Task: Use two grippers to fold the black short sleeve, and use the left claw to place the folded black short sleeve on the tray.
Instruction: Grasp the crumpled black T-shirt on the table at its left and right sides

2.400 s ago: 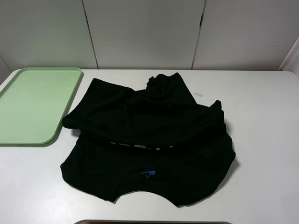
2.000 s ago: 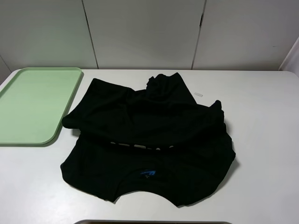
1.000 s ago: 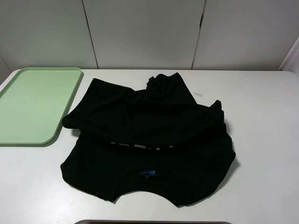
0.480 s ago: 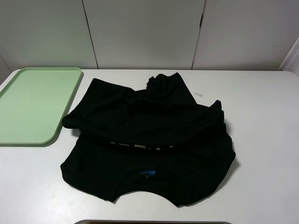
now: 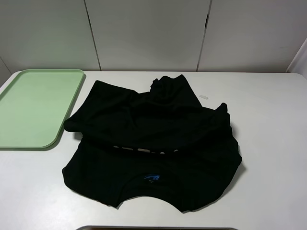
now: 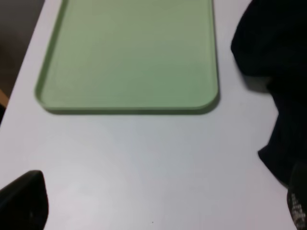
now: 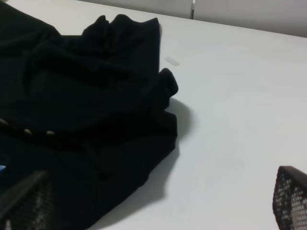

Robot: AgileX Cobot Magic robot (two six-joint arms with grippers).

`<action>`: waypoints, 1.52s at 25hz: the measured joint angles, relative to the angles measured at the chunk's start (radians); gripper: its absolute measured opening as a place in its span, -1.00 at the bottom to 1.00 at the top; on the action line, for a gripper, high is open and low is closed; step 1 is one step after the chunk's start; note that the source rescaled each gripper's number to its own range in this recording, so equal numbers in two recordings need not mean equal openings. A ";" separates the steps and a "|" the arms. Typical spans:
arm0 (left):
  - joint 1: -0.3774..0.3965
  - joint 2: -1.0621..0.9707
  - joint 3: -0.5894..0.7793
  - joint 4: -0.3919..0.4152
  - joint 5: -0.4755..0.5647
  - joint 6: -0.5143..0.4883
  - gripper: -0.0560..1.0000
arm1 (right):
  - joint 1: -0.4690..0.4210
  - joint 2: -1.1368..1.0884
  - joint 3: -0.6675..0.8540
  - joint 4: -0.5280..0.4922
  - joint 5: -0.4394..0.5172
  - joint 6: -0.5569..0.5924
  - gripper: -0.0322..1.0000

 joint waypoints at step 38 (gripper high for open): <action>-0.622 1.024 -0.310 0.209 0.080 0.548 0.98 | 0.345 1.319 -0.256 -0.540 -0.329 -0.488 1.00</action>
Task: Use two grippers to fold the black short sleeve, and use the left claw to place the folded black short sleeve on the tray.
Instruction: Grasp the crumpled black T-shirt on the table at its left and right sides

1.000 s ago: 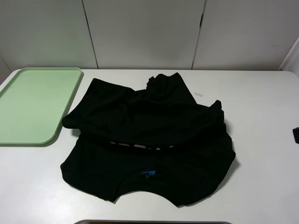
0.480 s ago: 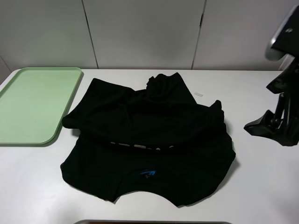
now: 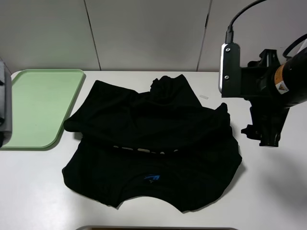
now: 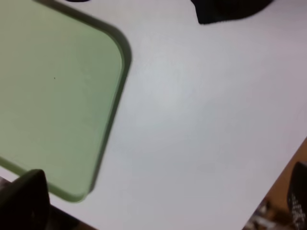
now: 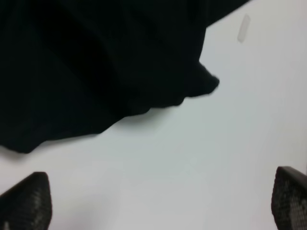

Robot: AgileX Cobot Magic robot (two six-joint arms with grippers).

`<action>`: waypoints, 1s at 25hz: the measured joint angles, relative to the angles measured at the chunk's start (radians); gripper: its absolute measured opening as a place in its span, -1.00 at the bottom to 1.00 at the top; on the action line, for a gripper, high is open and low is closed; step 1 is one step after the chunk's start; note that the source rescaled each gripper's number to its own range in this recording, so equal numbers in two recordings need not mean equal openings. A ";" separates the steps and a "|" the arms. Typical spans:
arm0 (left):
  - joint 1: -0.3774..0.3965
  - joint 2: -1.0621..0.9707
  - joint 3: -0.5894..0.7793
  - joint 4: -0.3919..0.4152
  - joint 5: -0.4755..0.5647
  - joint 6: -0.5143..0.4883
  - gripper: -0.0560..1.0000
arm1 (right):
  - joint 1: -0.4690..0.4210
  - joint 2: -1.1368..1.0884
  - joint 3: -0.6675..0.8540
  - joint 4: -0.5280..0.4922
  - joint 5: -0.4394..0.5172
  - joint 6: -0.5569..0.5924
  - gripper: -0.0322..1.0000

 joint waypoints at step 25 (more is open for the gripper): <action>-0.006 0.095 0.000 0.032 -0.134 0.044 0.98 | -0.019 0.562 -0.003 -0.773 -0.179 0.057 1.00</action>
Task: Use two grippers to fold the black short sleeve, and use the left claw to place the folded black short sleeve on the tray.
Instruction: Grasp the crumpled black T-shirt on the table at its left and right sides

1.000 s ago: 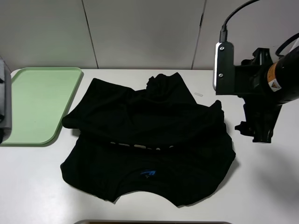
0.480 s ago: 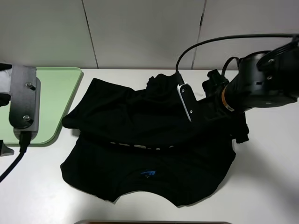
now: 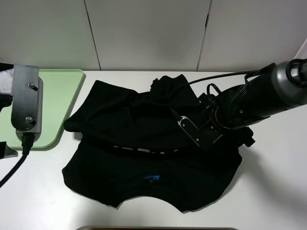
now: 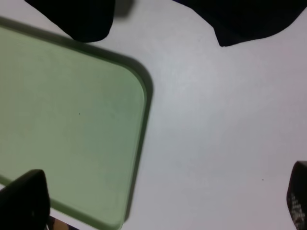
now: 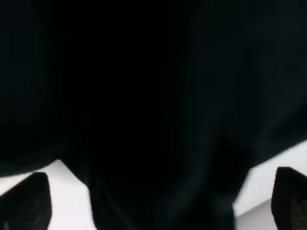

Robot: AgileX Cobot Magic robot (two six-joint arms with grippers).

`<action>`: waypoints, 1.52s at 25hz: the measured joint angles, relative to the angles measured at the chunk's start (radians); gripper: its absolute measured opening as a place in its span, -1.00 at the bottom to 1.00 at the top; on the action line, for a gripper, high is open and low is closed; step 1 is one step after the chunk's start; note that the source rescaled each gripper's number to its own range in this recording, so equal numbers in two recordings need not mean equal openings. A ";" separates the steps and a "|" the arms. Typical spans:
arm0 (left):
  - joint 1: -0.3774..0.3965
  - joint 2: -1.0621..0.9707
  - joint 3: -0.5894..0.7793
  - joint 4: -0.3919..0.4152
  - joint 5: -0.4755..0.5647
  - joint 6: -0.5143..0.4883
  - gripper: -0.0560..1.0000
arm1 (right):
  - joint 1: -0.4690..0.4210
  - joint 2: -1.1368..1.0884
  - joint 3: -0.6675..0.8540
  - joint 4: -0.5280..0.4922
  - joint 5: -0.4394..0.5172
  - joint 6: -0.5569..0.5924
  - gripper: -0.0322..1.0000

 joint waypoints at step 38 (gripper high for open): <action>0.000 0.314 0.000 -0.092 -0.369 0.046 0.89 | -0.084 0.012 0.000 -0.038 0.035 0.084 -0.94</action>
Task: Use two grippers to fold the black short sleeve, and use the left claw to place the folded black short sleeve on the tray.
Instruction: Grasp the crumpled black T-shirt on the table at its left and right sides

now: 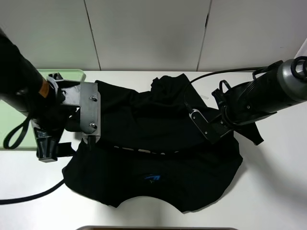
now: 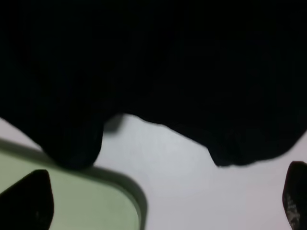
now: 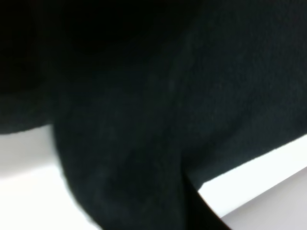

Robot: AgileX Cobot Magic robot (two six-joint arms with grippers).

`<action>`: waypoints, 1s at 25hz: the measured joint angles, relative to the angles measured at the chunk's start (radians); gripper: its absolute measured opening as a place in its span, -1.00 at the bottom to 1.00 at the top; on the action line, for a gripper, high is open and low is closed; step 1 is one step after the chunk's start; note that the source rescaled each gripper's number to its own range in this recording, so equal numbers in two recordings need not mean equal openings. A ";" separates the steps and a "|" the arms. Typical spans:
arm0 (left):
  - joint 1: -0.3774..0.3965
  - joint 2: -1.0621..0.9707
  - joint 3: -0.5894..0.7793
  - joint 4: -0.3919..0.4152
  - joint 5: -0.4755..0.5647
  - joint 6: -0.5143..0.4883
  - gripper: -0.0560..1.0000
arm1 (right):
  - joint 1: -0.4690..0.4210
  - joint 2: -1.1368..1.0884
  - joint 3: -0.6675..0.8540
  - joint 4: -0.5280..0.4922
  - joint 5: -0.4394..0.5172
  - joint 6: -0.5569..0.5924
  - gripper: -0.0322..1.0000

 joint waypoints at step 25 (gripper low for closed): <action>0.053 0.305 0.000 0.293 -0.325 -0.054 0.74 | -0.001 0.000 0.000 0.107 -0.057 0.000 -0.94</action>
